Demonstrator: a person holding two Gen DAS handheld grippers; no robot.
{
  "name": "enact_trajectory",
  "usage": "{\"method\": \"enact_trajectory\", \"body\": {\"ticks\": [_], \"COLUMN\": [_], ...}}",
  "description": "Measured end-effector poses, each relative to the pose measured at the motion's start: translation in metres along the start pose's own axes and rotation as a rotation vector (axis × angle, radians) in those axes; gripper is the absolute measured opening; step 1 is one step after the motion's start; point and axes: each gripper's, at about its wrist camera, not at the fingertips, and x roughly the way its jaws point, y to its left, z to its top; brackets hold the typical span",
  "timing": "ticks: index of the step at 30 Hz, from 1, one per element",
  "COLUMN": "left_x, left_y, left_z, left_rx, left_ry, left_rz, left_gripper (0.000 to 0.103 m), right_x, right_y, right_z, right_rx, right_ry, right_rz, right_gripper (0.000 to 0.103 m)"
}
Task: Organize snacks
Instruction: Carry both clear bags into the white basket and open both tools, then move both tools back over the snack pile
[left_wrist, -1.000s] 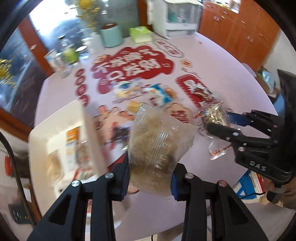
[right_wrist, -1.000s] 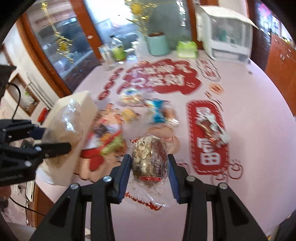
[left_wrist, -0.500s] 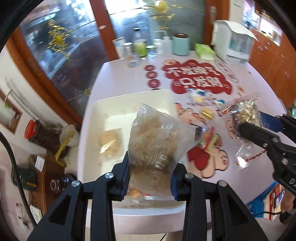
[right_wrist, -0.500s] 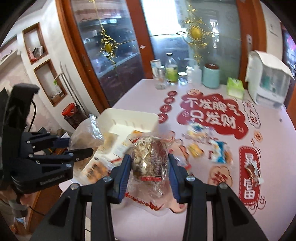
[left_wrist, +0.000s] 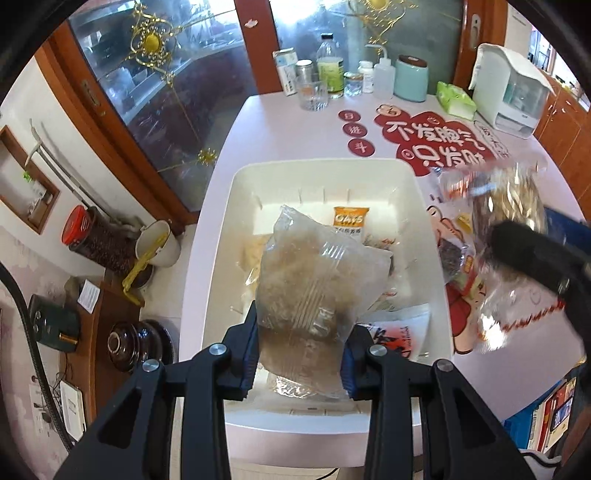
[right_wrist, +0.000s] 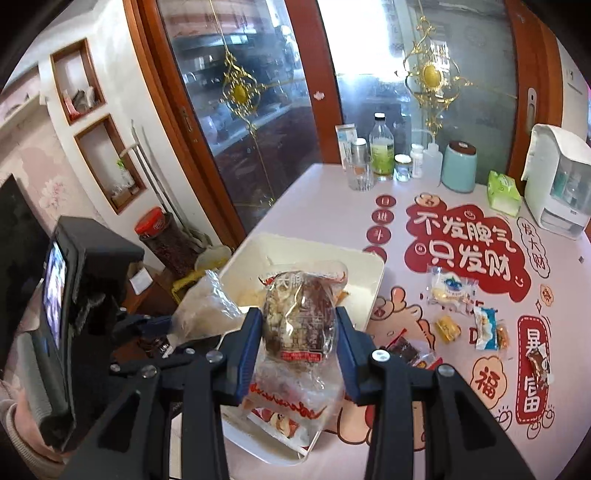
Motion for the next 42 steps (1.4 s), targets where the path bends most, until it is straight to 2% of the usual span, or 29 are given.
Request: {"method": "enact_trajectory", "body": {"ticks": [11,12,14,15,16,19,29,42], "left_x": [0.027,0.029,0.029,0.027,0.026,0.022,0.014,0.003], "left_y": [0.015,0.015,0.012,0.011,0.012,0.015,0.01,-0.018], "left_z": [0.007,0.007,0.007,0.008,0.008,0.008,0.006,0.01], "left_rx": [-0.024,-0.017,-0.006,-0.003,-0.002,-0.009,-0.001,0.043], "left_ry": [0.043,0.045,0.04,0.031,0.016,0.006,-0.004,-0.016], "left_rz": [0.021,0.019,0.023,0.047,0.069,0.054,0.037,0.021], "left_gripper": [0.035,0.039,0.062,0.073,0.079,0.083,0.084,0.084], "right_x": [0.04,0.042,0.046,0.048,0.049,0.048,0.032,0.011], "right_y": [0.017,0.019,0.022,0.023,0.024,0.021,0.019,0.002], "right_z": [-0.025,-0.027,-0.029,-0.03,-0.032,-0.032,-0.031,-0.034], "right_rx": [-0.03,-0.036,-0.048,-0.048,-0.047,-0.02,-0.001,0.021], "right_ry": [0.13,0.14,0.162,0.17,0.181,0.176,0.122,0.077], "right_rz": [-0.031,-0.03,-0.03,-0.032,-0.033,-0.039,-0.052,-0.079], "right_gripper": [0.04,0.04,0.042,0.049,0.052,0.061,0.063,0.063]}}
